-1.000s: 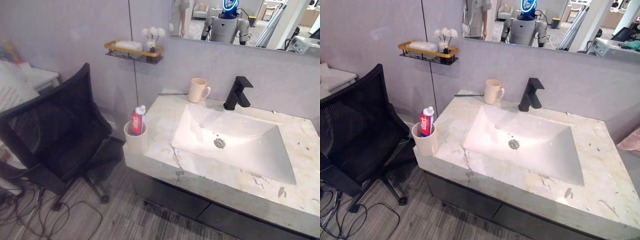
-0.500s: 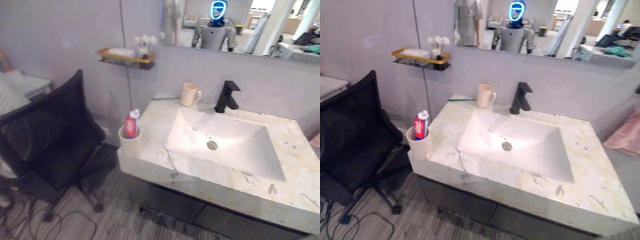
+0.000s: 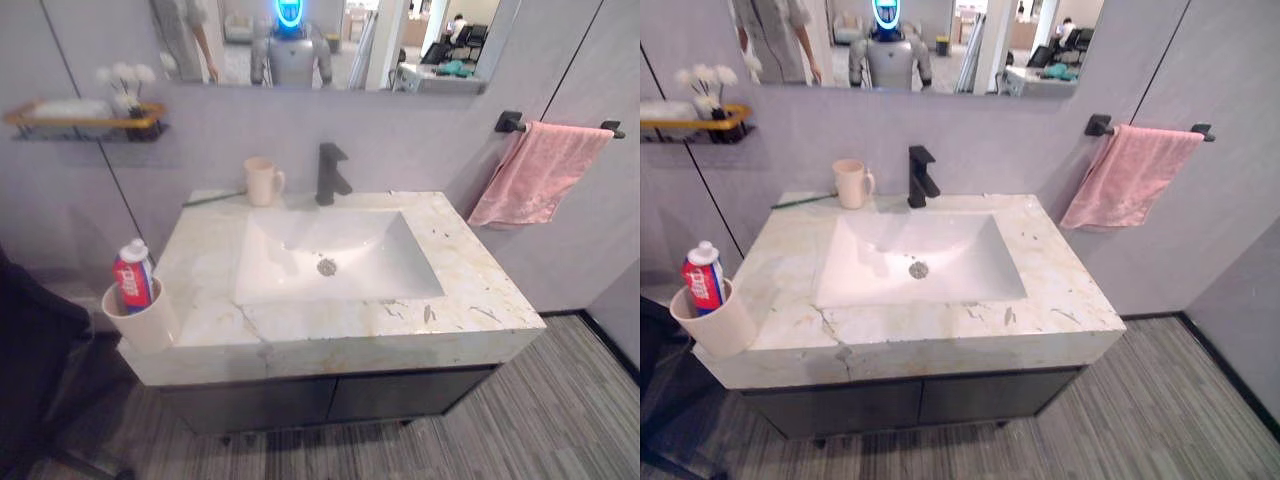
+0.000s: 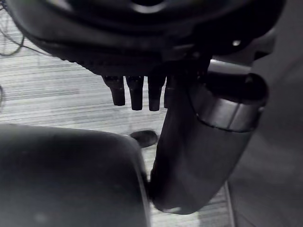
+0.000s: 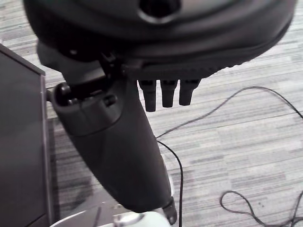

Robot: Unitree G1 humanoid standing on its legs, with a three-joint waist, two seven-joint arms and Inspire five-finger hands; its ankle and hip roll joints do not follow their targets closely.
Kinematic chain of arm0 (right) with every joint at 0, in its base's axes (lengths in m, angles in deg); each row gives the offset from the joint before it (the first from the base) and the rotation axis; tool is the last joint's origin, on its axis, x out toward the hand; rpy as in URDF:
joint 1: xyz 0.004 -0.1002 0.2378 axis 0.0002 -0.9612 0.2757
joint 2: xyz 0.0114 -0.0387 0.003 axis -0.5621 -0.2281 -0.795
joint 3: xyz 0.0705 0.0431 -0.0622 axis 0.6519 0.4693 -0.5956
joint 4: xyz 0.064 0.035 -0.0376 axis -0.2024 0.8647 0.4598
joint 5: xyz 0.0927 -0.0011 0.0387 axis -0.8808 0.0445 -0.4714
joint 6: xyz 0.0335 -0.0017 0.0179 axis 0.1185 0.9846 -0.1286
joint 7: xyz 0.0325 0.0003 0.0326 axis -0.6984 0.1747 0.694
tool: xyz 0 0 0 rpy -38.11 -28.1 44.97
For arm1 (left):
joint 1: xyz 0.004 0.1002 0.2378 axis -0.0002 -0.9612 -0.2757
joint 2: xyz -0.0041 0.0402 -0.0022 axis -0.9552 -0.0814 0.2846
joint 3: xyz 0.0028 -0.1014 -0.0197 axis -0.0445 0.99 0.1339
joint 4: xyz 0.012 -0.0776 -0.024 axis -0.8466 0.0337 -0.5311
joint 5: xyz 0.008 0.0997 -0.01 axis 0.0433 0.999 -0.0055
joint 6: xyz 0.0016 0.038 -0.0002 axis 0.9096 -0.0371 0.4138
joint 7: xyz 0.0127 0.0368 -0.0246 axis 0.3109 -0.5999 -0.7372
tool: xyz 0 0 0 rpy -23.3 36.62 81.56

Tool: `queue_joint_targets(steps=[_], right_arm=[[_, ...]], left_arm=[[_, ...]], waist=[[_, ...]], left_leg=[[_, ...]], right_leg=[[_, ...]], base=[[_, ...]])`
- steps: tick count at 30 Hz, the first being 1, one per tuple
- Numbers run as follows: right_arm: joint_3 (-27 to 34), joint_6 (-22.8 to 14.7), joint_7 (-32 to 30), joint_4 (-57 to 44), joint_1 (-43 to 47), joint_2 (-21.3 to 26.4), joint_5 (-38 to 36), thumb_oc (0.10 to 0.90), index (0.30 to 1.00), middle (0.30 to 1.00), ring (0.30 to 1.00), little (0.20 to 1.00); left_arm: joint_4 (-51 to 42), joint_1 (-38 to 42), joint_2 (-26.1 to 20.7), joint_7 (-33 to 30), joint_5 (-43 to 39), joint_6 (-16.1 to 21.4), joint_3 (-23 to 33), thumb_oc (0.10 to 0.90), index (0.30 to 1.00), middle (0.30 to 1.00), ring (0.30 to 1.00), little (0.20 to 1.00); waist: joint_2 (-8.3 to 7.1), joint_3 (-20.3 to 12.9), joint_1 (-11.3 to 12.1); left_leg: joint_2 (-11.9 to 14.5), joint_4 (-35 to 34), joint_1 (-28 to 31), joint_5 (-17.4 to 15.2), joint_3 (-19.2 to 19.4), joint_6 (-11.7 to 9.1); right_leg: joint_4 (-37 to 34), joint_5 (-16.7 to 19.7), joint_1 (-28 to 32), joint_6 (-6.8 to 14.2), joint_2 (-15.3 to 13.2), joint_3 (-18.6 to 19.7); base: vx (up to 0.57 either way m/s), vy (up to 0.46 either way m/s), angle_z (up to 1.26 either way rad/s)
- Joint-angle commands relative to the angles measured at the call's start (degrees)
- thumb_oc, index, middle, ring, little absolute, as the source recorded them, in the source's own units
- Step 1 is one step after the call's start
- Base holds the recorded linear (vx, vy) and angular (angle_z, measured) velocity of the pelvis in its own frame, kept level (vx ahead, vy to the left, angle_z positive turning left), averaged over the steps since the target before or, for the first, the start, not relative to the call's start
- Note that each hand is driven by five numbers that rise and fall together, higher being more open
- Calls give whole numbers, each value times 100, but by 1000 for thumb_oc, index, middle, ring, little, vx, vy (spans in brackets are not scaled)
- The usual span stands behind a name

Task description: Organize the bathroom.

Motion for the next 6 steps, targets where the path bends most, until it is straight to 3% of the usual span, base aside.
queue_joint_targets(steps=[1,6], right_arm=[[63,-116,65,8,292,-36,247,800,900,900,900,900],[112,-204,130,96,207,50,369,800,900,900,900,900]], left_arm=[[128,-279,-332,-194,143,6,-3,800,900,900,900,900],[345,-376,-593,161,398,226,316,800,900,900,900,900]], waist=[[145,94,69],[137,22,109]], left_leg=[[11,-507,755,-203,187,16],[-4,-388,703,-293,247,44]], right_leg=[[498,-149,230,731,-454,7],[414,-216,345,692,-485,-75]], base=[[62,-18,2],[42,-10,0]])
